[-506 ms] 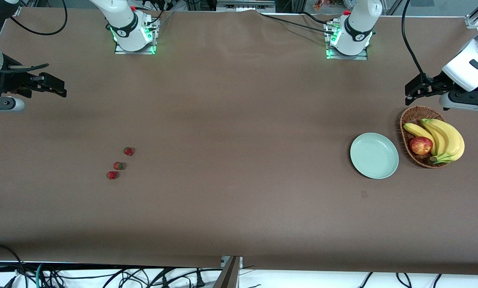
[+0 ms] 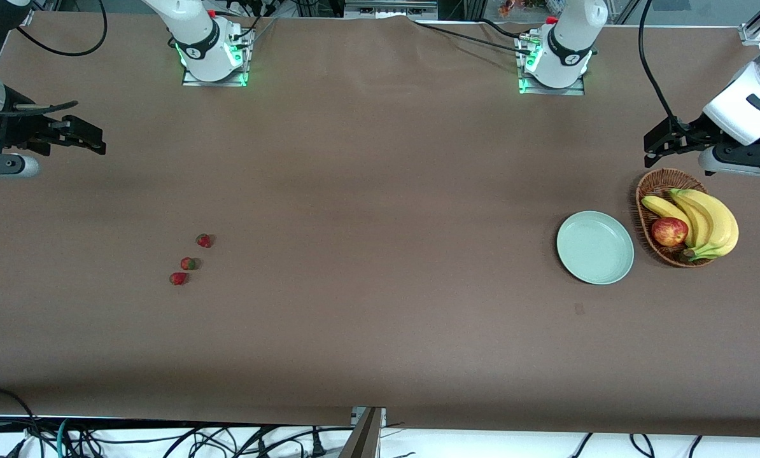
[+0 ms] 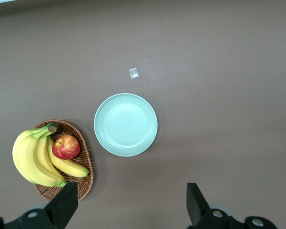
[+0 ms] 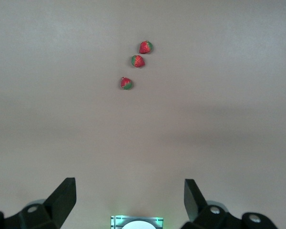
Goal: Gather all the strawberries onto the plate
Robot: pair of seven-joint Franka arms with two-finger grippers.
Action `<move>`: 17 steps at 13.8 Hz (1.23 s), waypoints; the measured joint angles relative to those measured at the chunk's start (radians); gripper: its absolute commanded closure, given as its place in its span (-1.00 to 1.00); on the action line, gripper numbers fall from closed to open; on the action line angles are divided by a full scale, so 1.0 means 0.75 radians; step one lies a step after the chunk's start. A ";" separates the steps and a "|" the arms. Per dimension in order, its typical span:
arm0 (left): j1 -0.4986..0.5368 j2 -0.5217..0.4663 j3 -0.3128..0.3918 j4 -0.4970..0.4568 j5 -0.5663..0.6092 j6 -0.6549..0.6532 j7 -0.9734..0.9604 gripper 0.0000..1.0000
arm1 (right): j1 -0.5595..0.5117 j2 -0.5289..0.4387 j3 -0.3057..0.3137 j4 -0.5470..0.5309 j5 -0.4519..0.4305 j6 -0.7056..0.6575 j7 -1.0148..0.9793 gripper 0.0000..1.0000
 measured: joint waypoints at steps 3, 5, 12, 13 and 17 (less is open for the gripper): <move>0.000 0.000 0.000 0.000 0.000 0.000 0.000 -1.00 | 0.000 0.012 0.000 0.005 0.000 0.007 -0.001 -1.00; 0.000 0.000 0.000 0.001 0.000 0.000 0.000 -1.00 | 0.000 0.060 0.000 0.021 0.000 0.013 -0.001 -1.00; 0.000 0.000 0.001 0.003 0.000 0.000 -0.001 -1.00 | 0.001 0.363 0.000 0.038 -0.023 0.287 -0.001 -1.00; 0.000 0.000 0.001 0.004 0.000 0.000 -0.001 -1.00 | 0.001 0.412 0.000 0.039 -0.039 0.336 -0.001 -1.00; 0.001 0.000 0.001 0.005 0.000 0.000 -0.001 -1.00 | -0.003 0.595 -0.002 0.042 -0.048 0.572 0.002 -1.00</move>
